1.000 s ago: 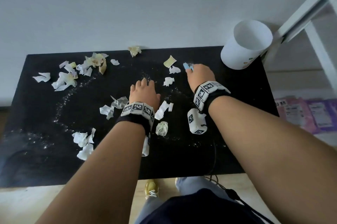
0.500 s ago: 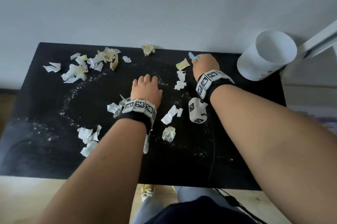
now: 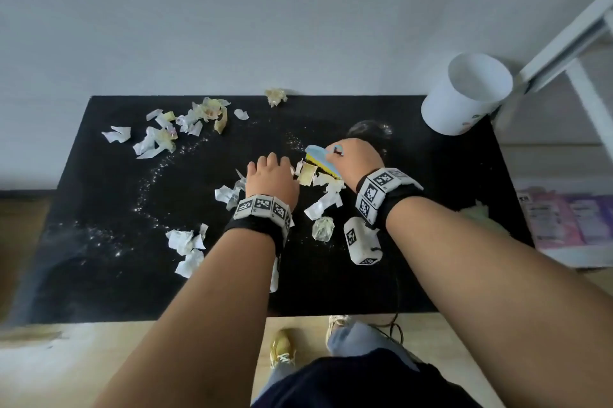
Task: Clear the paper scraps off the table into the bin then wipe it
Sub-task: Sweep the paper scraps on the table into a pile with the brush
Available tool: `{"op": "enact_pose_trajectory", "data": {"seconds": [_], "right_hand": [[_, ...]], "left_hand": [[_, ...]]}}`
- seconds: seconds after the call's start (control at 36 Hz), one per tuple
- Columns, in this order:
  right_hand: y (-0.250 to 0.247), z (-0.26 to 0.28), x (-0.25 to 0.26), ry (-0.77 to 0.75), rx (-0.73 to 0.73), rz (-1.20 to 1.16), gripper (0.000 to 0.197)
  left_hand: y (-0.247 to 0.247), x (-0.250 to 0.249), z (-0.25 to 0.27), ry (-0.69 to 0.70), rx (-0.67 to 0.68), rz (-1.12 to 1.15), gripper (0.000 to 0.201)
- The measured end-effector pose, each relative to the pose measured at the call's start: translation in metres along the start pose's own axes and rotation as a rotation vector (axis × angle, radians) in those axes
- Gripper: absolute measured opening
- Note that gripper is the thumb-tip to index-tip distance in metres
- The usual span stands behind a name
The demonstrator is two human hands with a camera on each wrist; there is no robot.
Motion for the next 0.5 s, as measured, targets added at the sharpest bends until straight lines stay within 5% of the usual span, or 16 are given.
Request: {"op": "enact_pose_trajectory", "data": {"seconds": [0.14,0.28,0.5], "right_hand": [[-0.023,0.036,-0.021,0.132,-0.257,0.059,0.036],[-0.005,0.062,-0.044,0.321,-0.113,0.143,0.028],[0.019,0.094,-0.002,0.203,-0.152,0.07,0.027]], "left_hand": [[-0.001,0.003,0.023,0.042,-0.008,-0.018,0.049],[0.001,0.01,0.043,0.075,-0.023,-0.031,0.047],[0.011,0.024,0.069,0.1,-0.007,-0.037,0.048]]}}
Point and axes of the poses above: each hand's wrist, its own z-axis away from the middle knuckle, its own y-axis out of the palm, x = y × z, the point moved 8 cm from there along -z, towards the middle knuckle, and after that the axes turned 5 degrees about z, right-handed, at the moved point
